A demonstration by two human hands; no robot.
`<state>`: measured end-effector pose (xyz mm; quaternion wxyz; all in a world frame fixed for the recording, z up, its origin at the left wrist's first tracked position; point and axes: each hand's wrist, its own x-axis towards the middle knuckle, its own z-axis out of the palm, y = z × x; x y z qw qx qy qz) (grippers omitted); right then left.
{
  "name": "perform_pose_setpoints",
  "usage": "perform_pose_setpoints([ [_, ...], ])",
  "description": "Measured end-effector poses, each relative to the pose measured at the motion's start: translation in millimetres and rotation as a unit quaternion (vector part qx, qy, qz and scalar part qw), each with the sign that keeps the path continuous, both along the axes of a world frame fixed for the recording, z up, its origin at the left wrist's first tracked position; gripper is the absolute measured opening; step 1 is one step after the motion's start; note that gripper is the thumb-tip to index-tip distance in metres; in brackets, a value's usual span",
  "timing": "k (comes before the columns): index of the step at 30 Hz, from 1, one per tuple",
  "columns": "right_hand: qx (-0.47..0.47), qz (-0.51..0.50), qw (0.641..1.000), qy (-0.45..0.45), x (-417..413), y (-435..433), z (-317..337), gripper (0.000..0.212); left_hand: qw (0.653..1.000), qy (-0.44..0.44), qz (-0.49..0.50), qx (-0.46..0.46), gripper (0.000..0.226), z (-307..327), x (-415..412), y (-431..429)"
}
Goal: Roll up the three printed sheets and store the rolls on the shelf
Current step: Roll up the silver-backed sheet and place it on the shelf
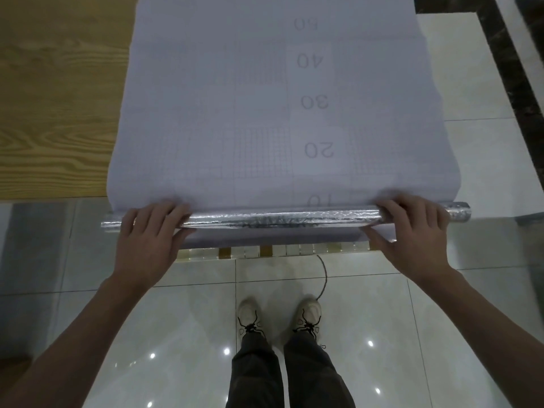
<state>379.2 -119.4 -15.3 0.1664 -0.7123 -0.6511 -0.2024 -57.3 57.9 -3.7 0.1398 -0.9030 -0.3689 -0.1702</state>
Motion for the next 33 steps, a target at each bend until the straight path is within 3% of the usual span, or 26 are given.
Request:
perform_pose_setpoints([
  [8, 0.003, 0.004, 1.0, 0.002, 1.6, 7.1, 3.0, 0.033, 1.0, 0.005, -0.006, -0.003, 0.041, 9.5, 1.9, 7.9],
  [14, 0.005, 0.007, 1.0, 0.017, 0.5, 4.4, 8.0, 0.05, 1.0, -0.011, -0.014, 0.017, 0.024, 11.5, 3.6, 11.9],
  [19, -0.007, 0.0, 1.0, 0.019, 4.4, 12.6, 16.3, 0.024, 1.0, -0.024, -0.019, -0.008, 0.029, 17.1, 7.2, 14.0],
  [22, -0.015, 0.003, 1.0, -0.009, 5.0, 15.8, 22.3, 0.029, 1.0, -0.017, -0.008, -0.019, 0.042, 20.6, 6.8, 15.5],
  [29, -0.034, 0.014, 0.999, 0.024, 2.0, 25.9, 42.0, 0.029, 1.0, -0.02, -0.011, -0.008, 0.024, 38.0, 15.8, 21.9],
  [33, -0.06, -0.006, 0.998, 0.024, 0.4, 31.7, 49.6, 0.047, 0.999, -0.02, 0.004, -0.041, 0.031, 40.9, 21.4, 21.1],
])
